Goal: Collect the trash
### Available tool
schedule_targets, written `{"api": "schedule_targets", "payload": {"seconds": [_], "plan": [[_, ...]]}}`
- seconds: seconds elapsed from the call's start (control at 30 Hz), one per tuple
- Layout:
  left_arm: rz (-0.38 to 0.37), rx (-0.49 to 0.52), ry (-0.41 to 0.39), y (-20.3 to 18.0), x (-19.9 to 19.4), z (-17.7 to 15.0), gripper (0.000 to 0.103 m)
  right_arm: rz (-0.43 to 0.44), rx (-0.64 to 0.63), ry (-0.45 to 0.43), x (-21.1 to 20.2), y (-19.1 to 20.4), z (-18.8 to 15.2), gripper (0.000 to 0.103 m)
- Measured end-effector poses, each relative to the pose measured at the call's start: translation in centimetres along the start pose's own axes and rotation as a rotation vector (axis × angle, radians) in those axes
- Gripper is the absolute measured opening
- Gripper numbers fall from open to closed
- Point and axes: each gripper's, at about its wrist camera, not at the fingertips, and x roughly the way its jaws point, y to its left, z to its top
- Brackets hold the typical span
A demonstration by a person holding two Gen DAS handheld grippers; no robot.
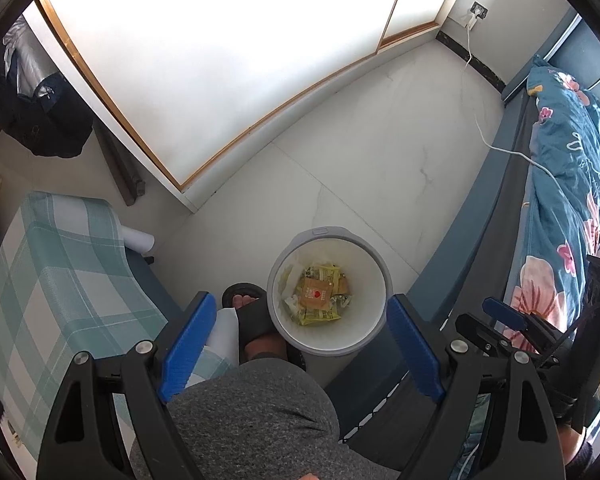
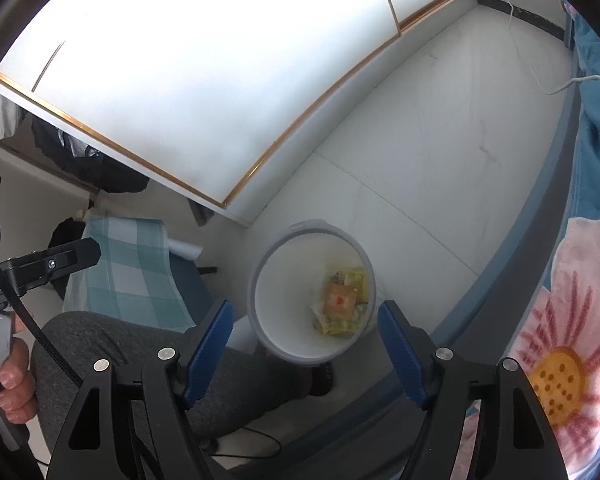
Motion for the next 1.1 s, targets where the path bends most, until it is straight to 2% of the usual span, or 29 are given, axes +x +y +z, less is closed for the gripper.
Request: {"api": "schedule_targets", "payload": {"seconds": [1.1], "plan": [[0.007,0.020,0.008,-0.51,0.21,-0.16,0.085,0.007,0.015,-0.006,0.04,-0.27,0.09,0.075]]}}
